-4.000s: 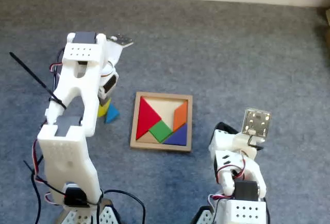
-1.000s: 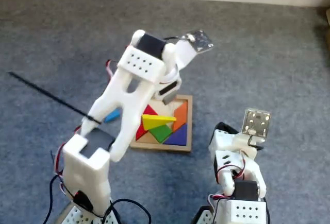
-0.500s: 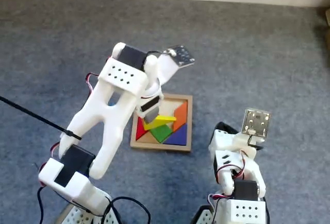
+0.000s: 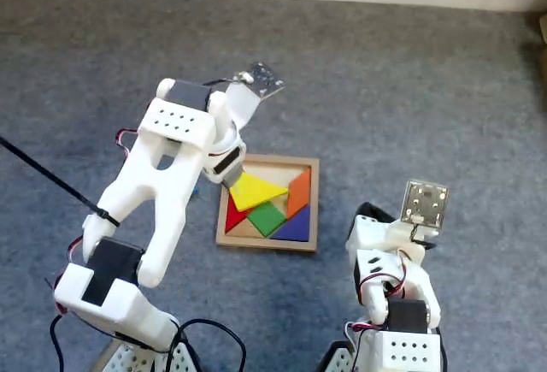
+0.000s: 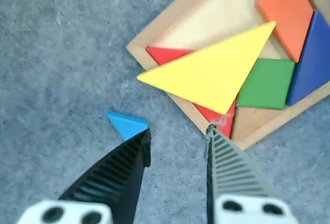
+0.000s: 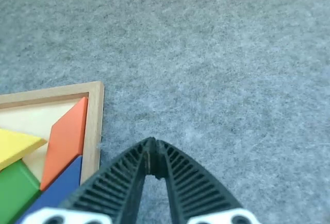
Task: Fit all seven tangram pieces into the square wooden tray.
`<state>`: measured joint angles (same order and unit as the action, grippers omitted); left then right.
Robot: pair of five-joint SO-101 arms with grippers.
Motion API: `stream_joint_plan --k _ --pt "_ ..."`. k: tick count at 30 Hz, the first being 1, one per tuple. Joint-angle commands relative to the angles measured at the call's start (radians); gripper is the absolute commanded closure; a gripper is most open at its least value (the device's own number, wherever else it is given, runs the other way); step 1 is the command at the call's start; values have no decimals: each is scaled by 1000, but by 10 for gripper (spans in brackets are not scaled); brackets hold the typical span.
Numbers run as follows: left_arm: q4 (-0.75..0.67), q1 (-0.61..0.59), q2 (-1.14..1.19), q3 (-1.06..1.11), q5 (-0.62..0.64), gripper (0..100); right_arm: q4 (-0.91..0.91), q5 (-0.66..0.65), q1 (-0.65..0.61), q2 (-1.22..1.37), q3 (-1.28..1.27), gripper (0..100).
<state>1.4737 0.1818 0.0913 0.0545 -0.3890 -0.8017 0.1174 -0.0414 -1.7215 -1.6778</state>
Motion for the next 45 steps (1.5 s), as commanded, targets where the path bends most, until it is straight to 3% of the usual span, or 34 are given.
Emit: stream_joint_plan --k 1,5,10,21,32,45 --pt "-12 -13 -64 -15 5 818 -2 3 10 15 -148 995" --pt "-11 -12 -65 -12 -5 818 -2 3 10 15 -148 995" --pt "-18 -12 -56 62 -160 818 -2 3 10 15 -148 995" --pt "-285 7 -56 262 51 818 -2 3 10 15 -148 995" --pt "-446 104 -54 375 133 818 -2 3 10 15 -148 995" --pt "-453 102 -70 352 149 817 -2 3 10 15 -148 995"
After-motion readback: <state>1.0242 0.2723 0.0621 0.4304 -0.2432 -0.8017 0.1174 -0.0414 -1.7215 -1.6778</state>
